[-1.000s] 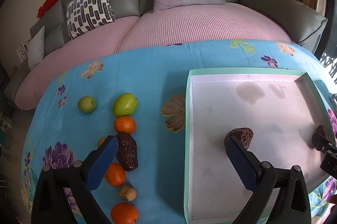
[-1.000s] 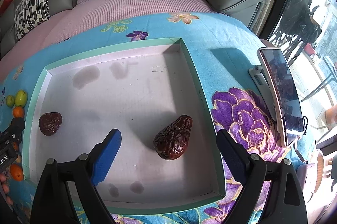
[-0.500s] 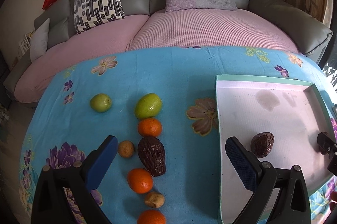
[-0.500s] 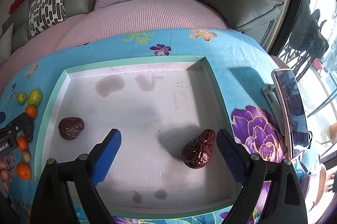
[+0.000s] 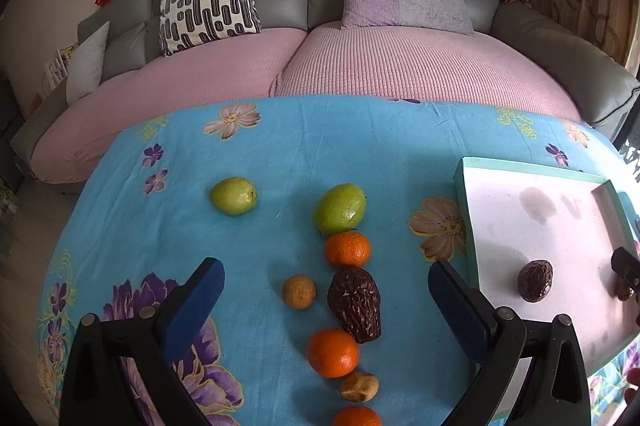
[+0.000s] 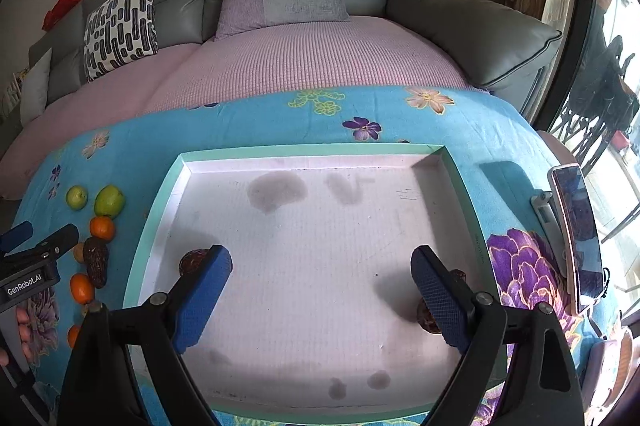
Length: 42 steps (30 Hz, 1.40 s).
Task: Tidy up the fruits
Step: 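Move both open grippers back toward the fruit row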
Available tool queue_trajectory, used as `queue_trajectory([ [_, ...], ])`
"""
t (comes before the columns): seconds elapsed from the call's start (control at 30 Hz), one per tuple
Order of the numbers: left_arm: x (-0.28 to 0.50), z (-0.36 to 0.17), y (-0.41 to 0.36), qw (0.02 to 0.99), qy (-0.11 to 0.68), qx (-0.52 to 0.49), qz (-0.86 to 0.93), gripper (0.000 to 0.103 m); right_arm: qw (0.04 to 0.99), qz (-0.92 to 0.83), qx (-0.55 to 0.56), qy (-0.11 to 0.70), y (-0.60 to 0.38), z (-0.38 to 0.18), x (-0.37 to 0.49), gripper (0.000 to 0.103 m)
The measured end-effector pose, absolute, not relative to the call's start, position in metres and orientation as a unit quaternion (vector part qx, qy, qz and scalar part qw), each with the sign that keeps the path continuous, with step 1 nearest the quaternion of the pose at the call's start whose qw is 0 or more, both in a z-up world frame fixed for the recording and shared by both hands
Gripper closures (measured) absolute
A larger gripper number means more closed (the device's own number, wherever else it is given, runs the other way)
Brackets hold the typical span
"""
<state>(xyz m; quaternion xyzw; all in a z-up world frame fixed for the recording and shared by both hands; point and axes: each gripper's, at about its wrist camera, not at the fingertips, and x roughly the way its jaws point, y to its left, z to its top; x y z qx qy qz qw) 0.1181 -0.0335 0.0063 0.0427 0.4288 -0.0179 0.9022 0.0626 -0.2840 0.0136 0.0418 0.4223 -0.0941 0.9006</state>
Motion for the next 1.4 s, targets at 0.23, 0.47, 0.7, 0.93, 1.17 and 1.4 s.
queue_trajectory([
  [0.23, 0.118, 0.013, -0.004, 0.904, 0.428, 0.007, -0.023, 0.0, 0.913, -0.071, 0.024, 0.401, -0.263, 0.018, 0.068, 0.011],
  [0.47, 0.12, 0.018, 0.033, 0.905, 0.423, -0.035, -0.019, 0.0, 0.926, -0.026, 0.006, 0.375, -0.23, 0.023, 0.076, 0.011],
  [0.7, 0.124, 0.013, 0.065, 0.908, 0.415, -0.06, 0.0, 0.0, 0.928, 0.041, -0.004, 0.37, -0.182, 0.019, 0.089, 0.011],
  [0.93, 0.129, 0.014, 0.098, 0.912, 0.398, -0.102, 0.004, 0.0, 0.926, 0.076, -0.007, 0.368, -0.139, 0.018, 0.099, 0.011],
  [1.17, 0.139, 0.007, 0.113, 0.903, 0.403, -0.145, -0.005, 0.0, 0.916, 0.096, -0.004, 0.39, -0.112, 0.005, 0.114, 0.03],
  [1.4, 0.15, -0.006, 0.11, 0.892, 0.428, -0.144, -0.002, 0.0, 0.897, 0.12, -0.025, 0.425, -0.084, -0.021, 0.125, 0.034],
])
